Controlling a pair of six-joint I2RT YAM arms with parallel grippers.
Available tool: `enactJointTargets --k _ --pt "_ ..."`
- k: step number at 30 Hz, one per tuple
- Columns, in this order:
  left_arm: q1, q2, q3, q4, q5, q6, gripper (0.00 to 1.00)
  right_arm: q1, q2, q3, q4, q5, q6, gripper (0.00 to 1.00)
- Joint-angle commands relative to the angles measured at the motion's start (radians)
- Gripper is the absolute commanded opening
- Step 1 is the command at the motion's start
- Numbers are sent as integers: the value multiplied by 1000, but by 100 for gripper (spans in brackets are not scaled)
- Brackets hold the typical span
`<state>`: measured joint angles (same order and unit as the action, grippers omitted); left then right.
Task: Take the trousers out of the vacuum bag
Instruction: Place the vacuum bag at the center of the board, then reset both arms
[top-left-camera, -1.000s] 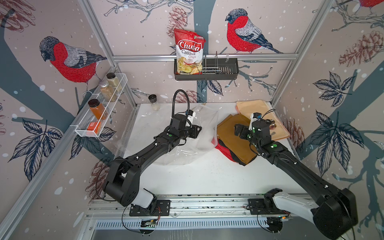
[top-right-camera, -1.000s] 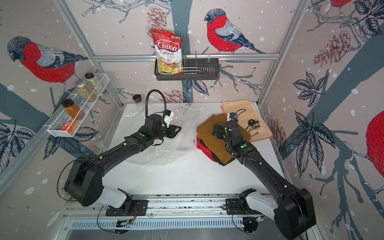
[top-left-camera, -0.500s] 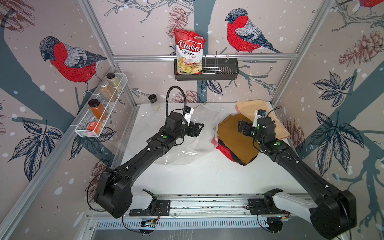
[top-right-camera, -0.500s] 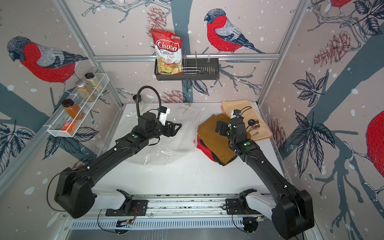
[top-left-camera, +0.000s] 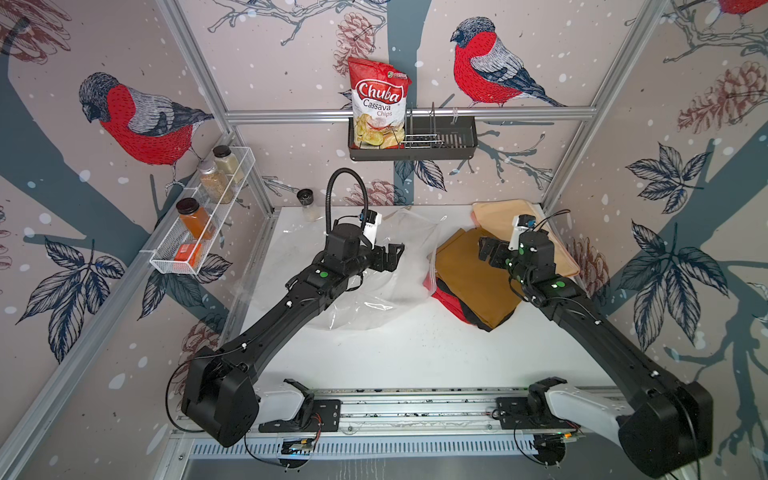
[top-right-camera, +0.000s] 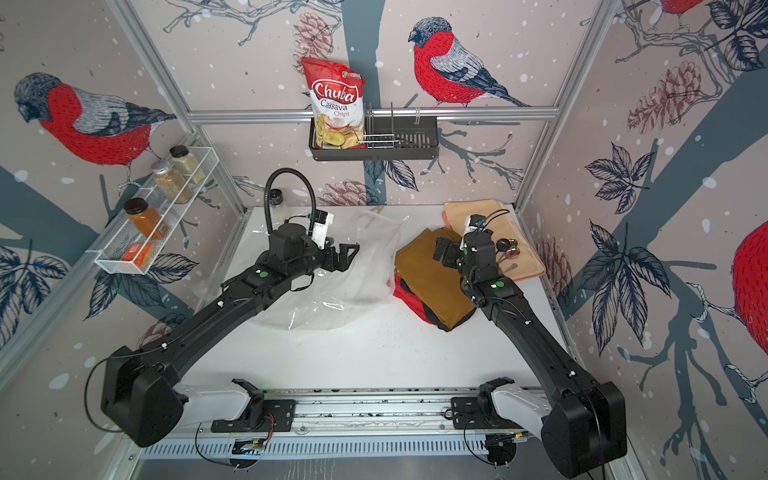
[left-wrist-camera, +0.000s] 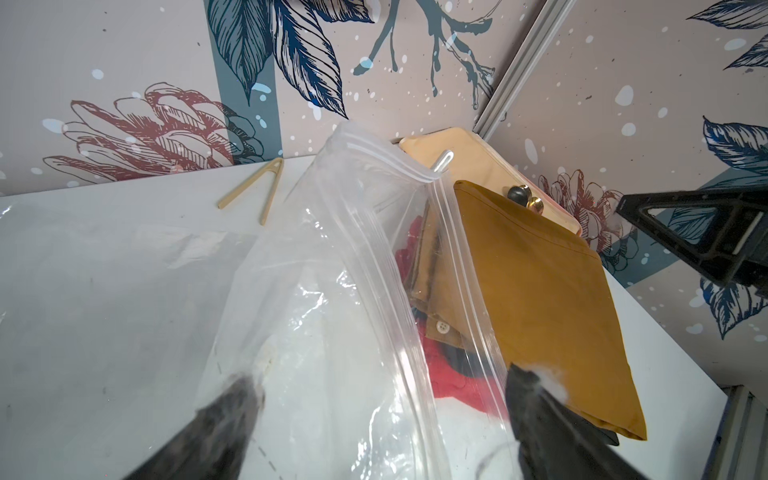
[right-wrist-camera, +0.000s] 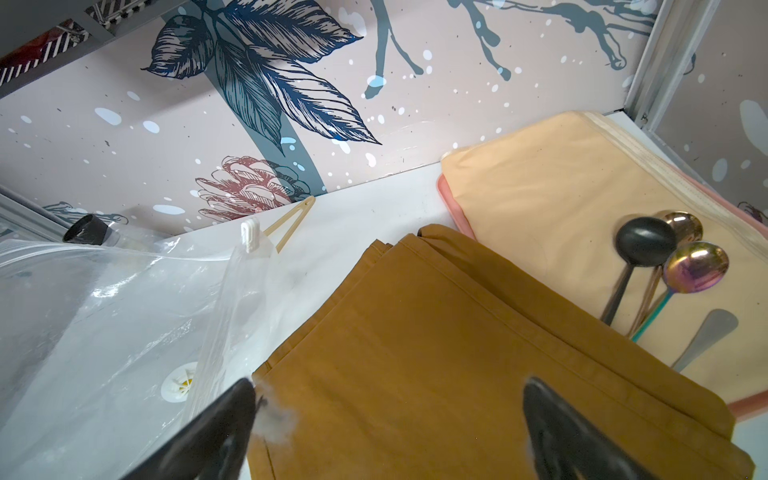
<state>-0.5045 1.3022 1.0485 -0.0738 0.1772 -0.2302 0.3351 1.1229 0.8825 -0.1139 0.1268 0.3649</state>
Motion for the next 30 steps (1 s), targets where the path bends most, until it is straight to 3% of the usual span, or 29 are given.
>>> enactJointTargets --k 1,10,20,30 --pt "7 -10 -9 -5 -44 23 96 -2 -6 6 16 -4 -17 100" --pt "84 -34 -45 21 -82 37 96 -40 -3 9 33 -4 -60 100" --pt "238 -67 -140 93 -51 38 96 -78 10 -1 62 -18 -85 100" --pt "404 -16 -232 271 -39 22 96 -140 22 -72 227 -50 -150 100"
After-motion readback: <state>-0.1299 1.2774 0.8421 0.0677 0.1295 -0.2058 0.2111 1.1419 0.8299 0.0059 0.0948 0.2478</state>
